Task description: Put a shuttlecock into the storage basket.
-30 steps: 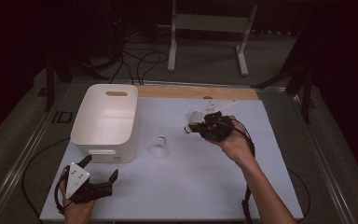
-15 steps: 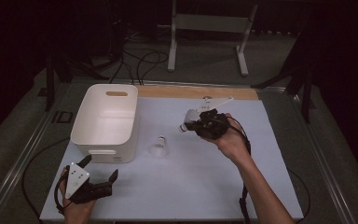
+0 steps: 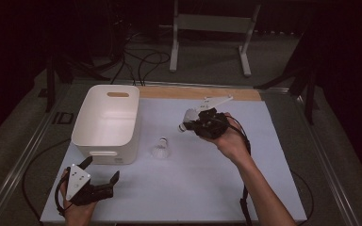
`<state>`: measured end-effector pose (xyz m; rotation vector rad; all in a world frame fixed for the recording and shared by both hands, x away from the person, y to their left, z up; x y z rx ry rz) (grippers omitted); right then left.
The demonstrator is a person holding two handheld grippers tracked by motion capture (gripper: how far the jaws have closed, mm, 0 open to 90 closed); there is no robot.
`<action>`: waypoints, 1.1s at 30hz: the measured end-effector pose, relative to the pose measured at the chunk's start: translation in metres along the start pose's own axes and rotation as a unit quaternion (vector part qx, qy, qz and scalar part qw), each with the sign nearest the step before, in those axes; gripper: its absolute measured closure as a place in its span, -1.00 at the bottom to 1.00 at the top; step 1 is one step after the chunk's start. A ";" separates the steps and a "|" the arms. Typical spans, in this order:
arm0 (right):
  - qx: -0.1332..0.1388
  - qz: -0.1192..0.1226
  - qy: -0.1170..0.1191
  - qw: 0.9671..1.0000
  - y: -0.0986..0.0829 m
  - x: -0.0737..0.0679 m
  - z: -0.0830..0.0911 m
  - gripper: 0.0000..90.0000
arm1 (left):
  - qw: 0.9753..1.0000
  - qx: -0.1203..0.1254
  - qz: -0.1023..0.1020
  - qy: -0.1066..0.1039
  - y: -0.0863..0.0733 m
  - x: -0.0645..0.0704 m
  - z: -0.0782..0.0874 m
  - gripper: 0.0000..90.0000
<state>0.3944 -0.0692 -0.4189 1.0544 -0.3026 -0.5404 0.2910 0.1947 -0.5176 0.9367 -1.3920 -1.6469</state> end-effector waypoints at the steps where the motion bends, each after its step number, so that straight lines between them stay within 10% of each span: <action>1: -0.001 0.001 0.000 1.000 0.001 0.000 0.000 0.97 | 1.000 0.000 0.000 0.000 0.000 0.000 0.000 -1.00; 33: -0.001 0.012 0.008 1.000 0.016 -0.010 -0.018 0.97 | 1.000 -0.001 -0.001 0.000 0.000 0.000 0.000 -1.00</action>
Point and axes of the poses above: each handheld gripper's, and its own axes: z roughly backward along the jaws, y roughly out of its top, x roughly to its right, the point moved 10 cm from there along -z, roughly forward along the jaws, and after that the axes turned 11 degrees about x, right-handed, at the moved point
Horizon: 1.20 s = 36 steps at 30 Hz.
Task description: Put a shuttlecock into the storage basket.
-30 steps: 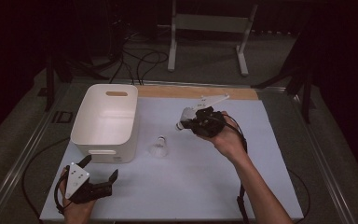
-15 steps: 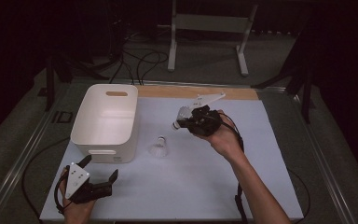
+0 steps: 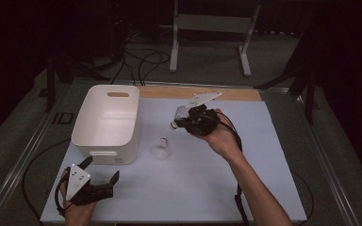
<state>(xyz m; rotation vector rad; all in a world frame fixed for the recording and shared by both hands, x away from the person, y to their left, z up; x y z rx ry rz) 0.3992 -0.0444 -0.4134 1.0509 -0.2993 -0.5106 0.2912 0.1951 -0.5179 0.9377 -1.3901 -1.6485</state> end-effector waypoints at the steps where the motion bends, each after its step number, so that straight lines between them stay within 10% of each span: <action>1: 0.001 0.001 0.001 1.000 0.001 0.000 -0.001 0.97 | 1.000 0.000 0.000 0.000 0.000 0.000 0.000 -1.00; 36: 0.020 0.000 0.007 1.000 0.028 -0.004 -0.014 0.98 | 1.000 -0.001 -0.001 0.000 0.000 0.000 0.000 -1.00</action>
Point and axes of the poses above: each handheld gripper's, and its own axes: z roughly backward along the jaws, y roughly out of its top, x roughly to its right, the point moved 10 cm from there along -z, roughly forward along the jaws, and after that the axes turned 11 degrees about x, right-handed, at the moved point
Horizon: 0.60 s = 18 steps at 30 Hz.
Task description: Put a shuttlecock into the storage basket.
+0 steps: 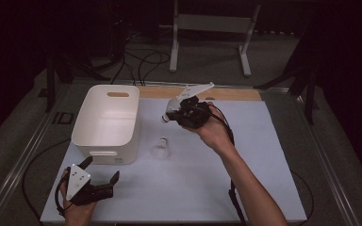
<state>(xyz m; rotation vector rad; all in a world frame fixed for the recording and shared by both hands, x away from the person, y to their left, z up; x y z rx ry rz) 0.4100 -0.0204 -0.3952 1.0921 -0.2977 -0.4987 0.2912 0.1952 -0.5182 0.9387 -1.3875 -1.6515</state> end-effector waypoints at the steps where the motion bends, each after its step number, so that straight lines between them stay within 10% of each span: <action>1: 0.000 0.002 0.001 1.000 0.001 0.000 -0.001 0.98 | 1.000 0.000 0.000 0.000 0.000 0.000 0.000 -1.00; 18: 0.004 -0.002 0.002 1.000 0.013 -0.003 -0.014 0.98 | 1.000 0.001 0.001 0.000 0.000 -0.001 0.000 -1.00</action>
Point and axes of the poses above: each handheld gripper's, and its own axes: z roughly backward along the jaws, y roughly out of its top, x roughly to its right, the point moved 10 cm from there along -z, roughly forward along the jaws, and after that the axes turned 11 degrees about x, right-handed, at the moved point
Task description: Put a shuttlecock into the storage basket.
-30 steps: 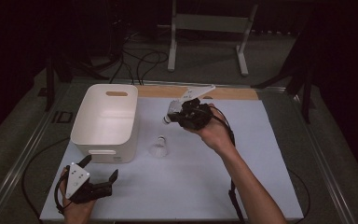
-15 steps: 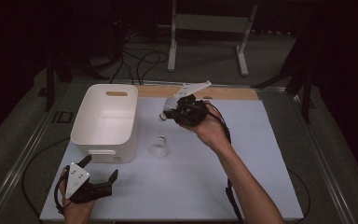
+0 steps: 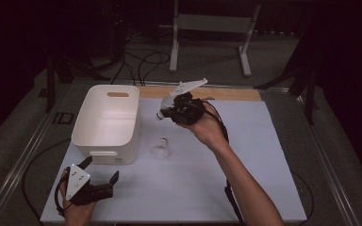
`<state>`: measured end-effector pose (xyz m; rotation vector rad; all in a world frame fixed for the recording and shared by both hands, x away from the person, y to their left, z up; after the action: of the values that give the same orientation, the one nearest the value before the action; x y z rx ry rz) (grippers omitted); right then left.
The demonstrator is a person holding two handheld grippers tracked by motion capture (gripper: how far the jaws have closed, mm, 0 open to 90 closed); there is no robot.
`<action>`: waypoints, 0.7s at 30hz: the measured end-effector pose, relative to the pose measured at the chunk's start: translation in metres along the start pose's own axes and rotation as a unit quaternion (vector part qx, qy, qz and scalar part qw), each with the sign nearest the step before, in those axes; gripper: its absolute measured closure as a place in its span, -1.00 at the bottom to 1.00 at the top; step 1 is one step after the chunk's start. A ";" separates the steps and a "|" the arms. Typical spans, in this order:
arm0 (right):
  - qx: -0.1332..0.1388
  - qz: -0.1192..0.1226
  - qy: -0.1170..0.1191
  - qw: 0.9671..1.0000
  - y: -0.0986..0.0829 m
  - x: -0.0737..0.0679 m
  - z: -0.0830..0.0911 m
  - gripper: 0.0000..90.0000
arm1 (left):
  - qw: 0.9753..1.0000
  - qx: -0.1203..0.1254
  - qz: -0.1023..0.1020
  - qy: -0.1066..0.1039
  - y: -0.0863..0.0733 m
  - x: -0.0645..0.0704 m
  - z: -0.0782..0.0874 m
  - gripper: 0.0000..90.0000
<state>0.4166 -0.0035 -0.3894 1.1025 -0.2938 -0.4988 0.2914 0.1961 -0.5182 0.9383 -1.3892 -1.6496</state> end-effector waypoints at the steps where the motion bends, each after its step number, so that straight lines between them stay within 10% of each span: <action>1: 0.000 0.000 0.001 1.000 0.001 0.000 -0.001 0.98 | 1.000 0.000 0.000 0.000 0.000 0.000 0.000 -1.00; 21: 0.006 -0.005 0.003 1.000 0.015 -0.005 -0.016 0.98 | 1.000 0.000 0.001 0.000 0.000 -0.001 0.000 -1.00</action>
<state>0.4238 0.0169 -0.3832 1.1174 -0.2867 -0.5039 0.2915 0.1967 -0.5183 0.9382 -1.3899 -1.6480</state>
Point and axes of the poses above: each handheld gripper's, and its own axes: z roughly backward along the jaws, y roughly out of its top, x roughly to its right, the point moved 10 cm from there along -z, roughly forward along the jaws, and after that the axes turned 11 degrees about x, right-handed, at the moved point
